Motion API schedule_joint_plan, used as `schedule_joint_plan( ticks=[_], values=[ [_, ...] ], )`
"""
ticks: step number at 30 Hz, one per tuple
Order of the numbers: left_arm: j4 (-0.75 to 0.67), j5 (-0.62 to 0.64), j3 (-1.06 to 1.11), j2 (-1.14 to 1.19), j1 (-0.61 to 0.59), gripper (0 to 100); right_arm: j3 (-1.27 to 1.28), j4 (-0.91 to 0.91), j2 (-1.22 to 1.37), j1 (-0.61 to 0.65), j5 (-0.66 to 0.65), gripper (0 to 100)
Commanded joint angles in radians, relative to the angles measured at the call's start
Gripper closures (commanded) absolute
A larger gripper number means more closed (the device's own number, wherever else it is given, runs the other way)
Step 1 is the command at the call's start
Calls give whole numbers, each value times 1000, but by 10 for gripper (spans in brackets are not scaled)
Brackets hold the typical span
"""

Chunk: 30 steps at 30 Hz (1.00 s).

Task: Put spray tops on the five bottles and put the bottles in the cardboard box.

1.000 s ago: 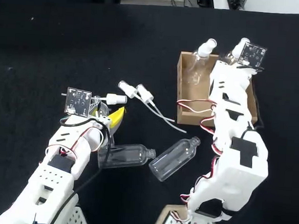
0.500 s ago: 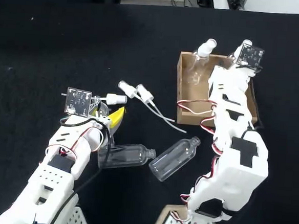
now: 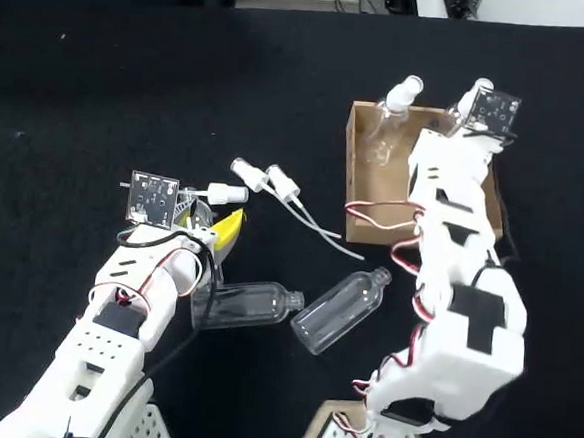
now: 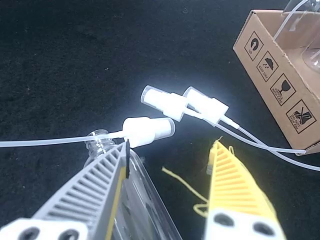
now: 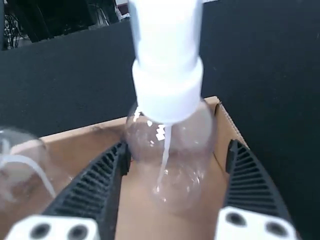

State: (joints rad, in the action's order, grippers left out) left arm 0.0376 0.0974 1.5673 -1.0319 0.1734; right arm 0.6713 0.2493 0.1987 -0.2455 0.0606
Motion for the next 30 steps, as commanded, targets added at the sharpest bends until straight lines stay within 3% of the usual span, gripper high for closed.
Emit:
schedule_joint_plan(
  ticks=[1, 11, 13, 16, 19, 30],
  values=[
    [-25, 6, -10, -14, 5, 747, 39, -3, -127, -6, -2, 733],
    [-25, 6, -12, -14, 5, 747, 255, -69, -389, -15, -2, 746],
    [-25, 6, -12, -14, 5, 747, 266, -164, -458, -17, -2, 812],
    [-25, 6, -12, -14, 5, 747, 271, -249, -524, -43, -2, 991],
    [-25, 6, -12, -14, 5, 747, 266, -259, -513, -69, 9, 954],
    [-25, 6, -12, -14, 4, 747, 114, -261, -326, -163, 299, 987]
  ],
)
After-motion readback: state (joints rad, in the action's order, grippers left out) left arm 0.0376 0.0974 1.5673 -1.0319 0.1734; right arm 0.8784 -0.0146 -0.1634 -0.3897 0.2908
